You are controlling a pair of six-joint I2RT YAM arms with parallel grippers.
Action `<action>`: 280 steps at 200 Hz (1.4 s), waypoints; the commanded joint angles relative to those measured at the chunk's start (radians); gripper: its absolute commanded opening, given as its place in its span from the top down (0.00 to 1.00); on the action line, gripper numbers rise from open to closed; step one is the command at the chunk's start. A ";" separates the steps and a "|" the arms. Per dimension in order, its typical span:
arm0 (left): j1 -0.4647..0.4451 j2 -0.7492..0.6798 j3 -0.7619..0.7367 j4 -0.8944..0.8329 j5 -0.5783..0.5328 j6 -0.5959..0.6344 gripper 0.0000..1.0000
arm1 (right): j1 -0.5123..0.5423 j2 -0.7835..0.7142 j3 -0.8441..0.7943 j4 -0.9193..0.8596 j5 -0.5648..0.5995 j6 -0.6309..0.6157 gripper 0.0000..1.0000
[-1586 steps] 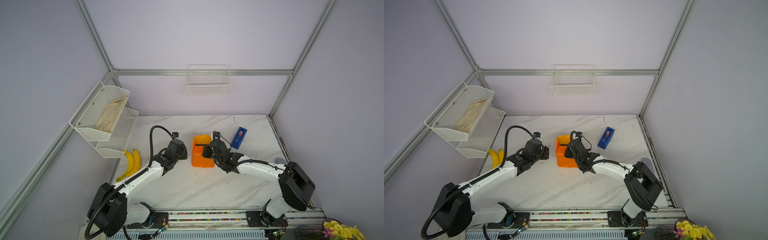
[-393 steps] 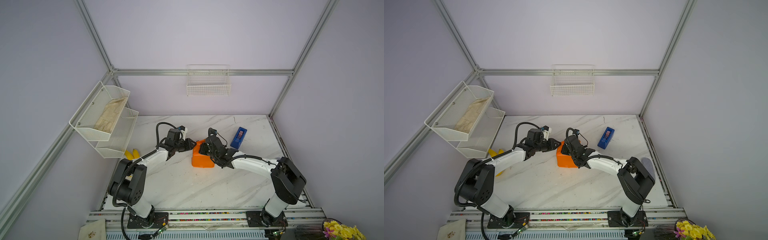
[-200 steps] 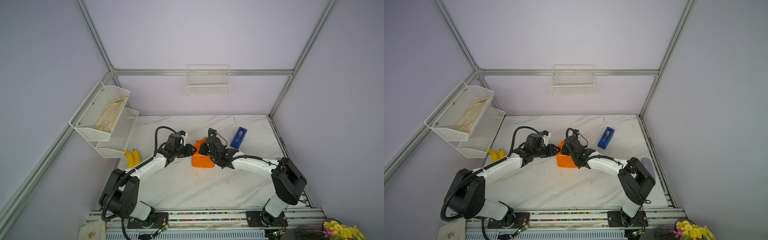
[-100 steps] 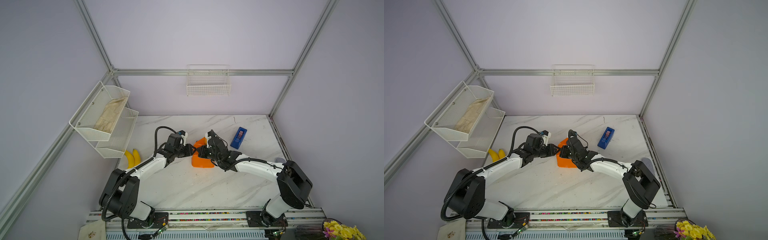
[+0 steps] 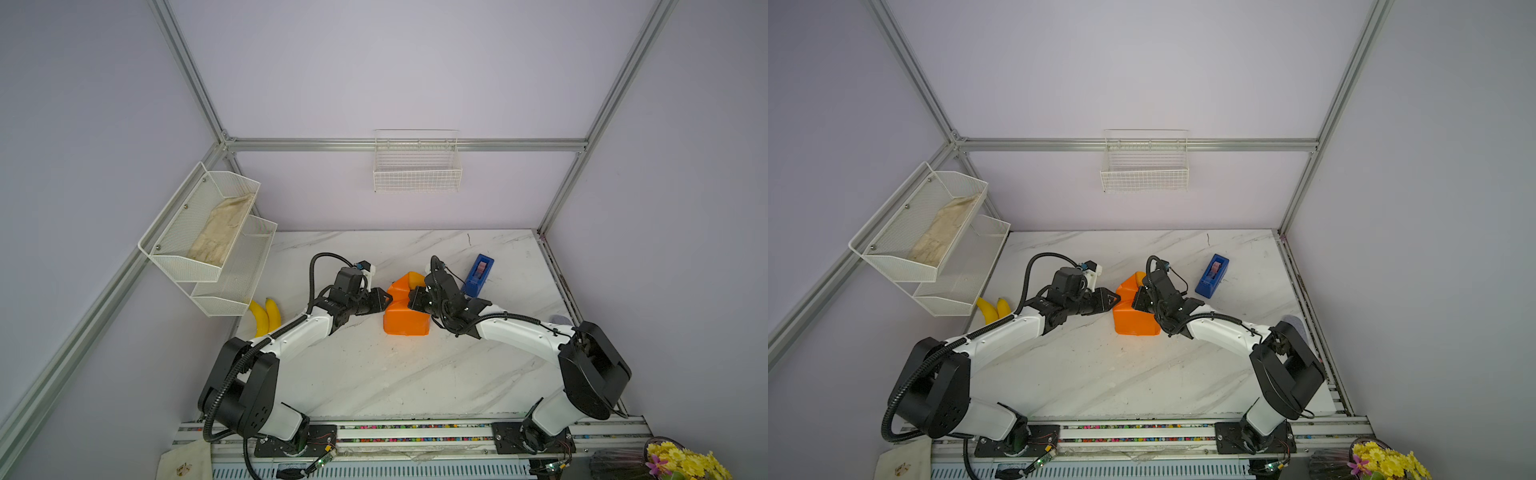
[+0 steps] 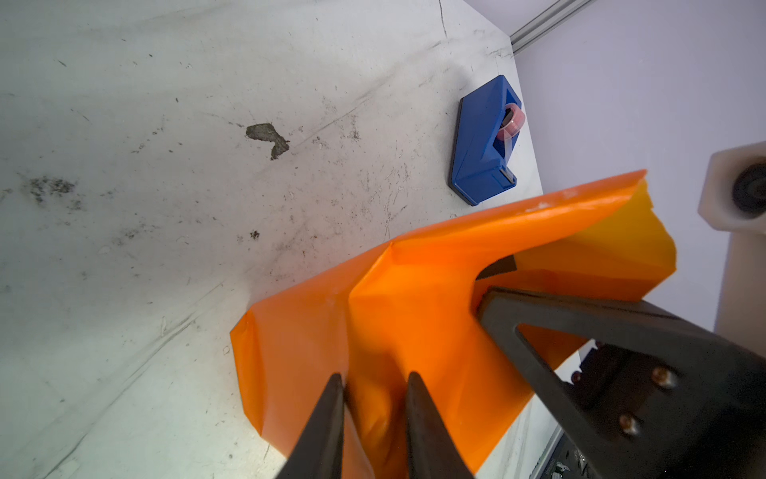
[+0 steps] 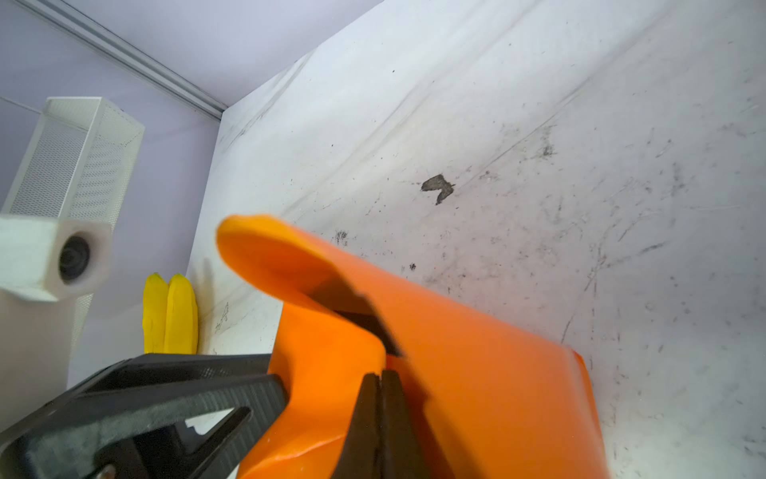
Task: Wrap the gift box in paper
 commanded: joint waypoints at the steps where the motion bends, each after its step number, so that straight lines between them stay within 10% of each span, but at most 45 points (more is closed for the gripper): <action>1: -0.009 0.023 -0.047 -0.109 -0.028 0.005 0.74 | -0.007 0.016 -0.039 -0.064 -0.030 -0.022 1.00; 123: -0.012 0.041 -0.008 -0.139 -0.029 0.017 0.73 | 0.013 0.021 0.031 0.059 -0.181 -0.044 1.00; 280: -0.012 0.130 0.157 -0.119 0.018 0.024 0.59 | 0.013 0.046 0.034 -0.105 -0.075 -0.046 1.00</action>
